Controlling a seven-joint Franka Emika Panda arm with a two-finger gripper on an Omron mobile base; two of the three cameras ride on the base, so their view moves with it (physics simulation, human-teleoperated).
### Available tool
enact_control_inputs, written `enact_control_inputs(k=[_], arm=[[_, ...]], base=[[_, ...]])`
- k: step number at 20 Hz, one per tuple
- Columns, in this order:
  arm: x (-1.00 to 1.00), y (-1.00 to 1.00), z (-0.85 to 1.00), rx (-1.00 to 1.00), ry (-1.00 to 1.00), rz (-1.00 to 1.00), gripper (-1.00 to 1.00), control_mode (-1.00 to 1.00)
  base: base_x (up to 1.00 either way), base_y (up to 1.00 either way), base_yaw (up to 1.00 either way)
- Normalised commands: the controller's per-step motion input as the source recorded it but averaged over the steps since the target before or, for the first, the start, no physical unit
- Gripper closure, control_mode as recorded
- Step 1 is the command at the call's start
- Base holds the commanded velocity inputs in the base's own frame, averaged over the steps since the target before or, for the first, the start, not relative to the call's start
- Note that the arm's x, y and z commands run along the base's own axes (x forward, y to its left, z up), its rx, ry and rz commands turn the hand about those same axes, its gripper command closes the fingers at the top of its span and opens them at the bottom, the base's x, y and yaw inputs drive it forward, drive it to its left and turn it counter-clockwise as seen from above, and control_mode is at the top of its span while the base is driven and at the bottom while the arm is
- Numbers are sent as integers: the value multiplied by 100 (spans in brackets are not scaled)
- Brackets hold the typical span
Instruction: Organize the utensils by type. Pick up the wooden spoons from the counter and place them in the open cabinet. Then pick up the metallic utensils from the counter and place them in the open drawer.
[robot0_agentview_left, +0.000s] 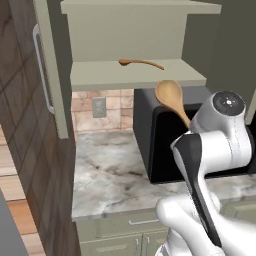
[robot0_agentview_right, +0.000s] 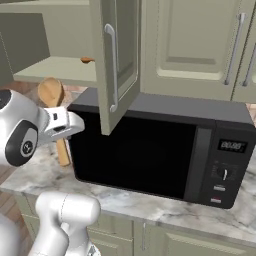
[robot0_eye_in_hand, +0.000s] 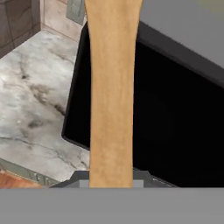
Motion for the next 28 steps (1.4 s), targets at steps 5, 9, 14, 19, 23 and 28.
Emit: enact_control_inputs(k=[5,9,14,19,23,28], arm=[[10,4,43,-1,-8,-2,100,-100],[39,0,41,-1,0,0,100,-100],[56,0,20,-8,-1,0,100,-100],[32,0,4,-5,3,2,100,-100],[0,0,0,-1,0,8,100,-100],[53,10,0,-3,3,7,100,-100]], base=[[0,0,0],[0,0,0],[0,0,0],[0,0,0],[0,0,0],[0,0,0]])
